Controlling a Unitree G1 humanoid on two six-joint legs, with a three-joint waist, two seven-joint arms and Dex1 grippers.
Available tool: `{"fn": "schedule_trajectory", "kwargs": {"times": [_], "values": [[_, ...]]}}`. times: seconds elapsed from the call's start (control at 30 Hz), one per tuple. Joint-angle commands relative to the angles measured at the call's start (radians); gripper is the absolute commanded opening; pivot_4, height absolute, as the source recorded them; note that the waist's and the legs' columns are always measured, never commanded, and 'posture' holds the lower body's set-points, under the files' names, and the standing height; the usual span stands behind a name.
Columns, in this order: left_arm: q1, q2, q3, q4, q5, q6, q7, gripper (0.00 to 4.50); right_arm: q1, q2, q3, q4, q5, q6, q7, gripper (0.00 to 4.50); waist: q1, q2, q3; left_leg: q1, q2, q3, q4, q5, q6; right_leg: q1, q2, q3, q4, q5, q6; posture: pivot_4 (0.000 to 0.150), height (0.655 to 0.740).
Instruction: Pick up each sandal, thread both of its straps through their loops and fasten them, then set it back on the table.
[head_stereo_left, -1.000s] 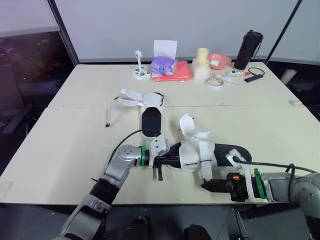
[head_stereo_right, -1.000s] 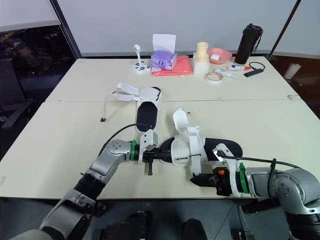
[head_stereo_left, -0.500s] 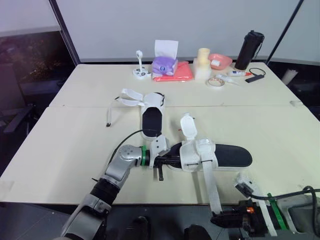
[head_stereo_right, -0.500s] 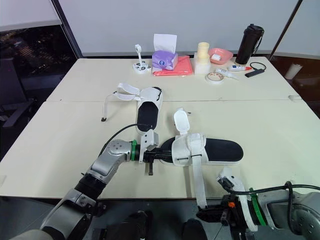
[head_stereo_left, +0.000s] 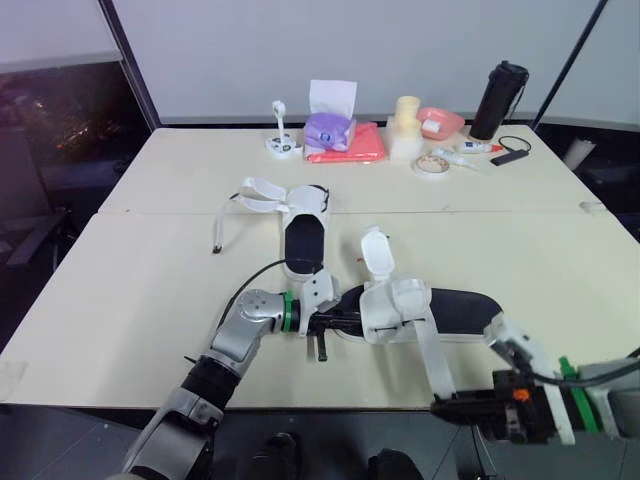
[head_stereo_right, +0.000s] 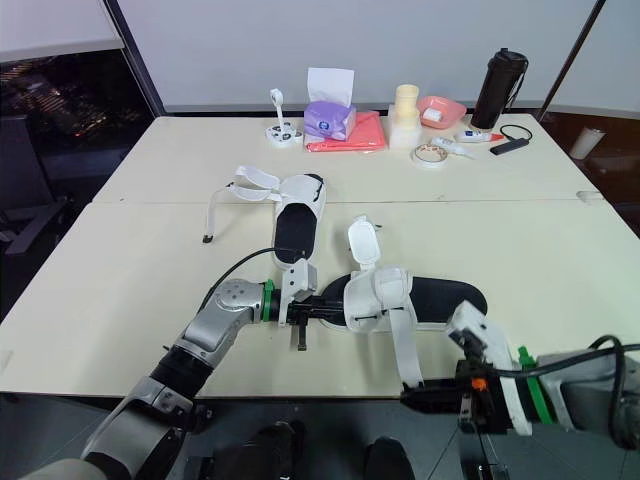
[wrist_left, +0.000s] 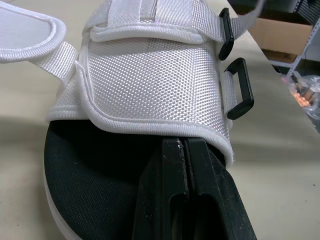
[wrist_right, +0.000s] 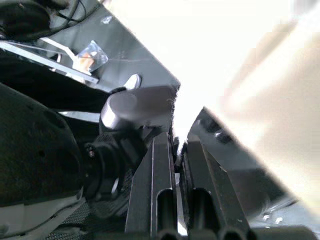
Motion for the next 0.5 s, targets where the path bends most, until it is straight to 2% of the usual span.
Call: {"fn": "schedule_trajectory", "kwargs": {"times": [0.03,0.17,0.3,0.5], "values": [[-0.002,0.002,-0.007,0.015,0.016,0.002,0.002,0.00,-0.145,-0.051,-0.021,0.057,0.091,-0.011,-0.006,0.07,0.000,0.000,0.000,0.000,0.000,0.000,0.000,0.000,0.000,0.000,0.000,0.000,0.000,0.000,0.000,0.150,0.7400],[-0.005,0.002,-0.007,0.020,0.016,0.000,0.001,0.00,-0.359,-0.059,0.081,0.169,0.100,-0.007,-0.039,0.07,0.000,0.000,0.000,0.000,0.000,0.000,0.000,0.000,0.000,0.000,0.000,0.000,0.000,0.000,0.000,0.150,0.7400],[-0.005,0.000,-0.008,0.019,0.016,0.000,0.002,0.00,-0.528,-0.019,0.261,0.288,-0.038,-0.035,-0.034,0.07,-0.001,0.000,0.000,-0.001,0.000,0.000,0.000,0.000,0.000,-0.001,0.000,0.000,-0.001,0.000,0.000,0.150,0.7400],[-0.003,-0.001,-0.005,0.019,0.017,-0.002,0.009,0.00,-0.660,0.069,0.465,0.477,-0.244,-0.113,0.037,0.07,-0.002,0.000,0.000,-0.001,0.000,0.000,0.000,0.000,0.000,-0.001,0.000,0.000,0.000,0.000,0.000,0.150,0.7400]]}}
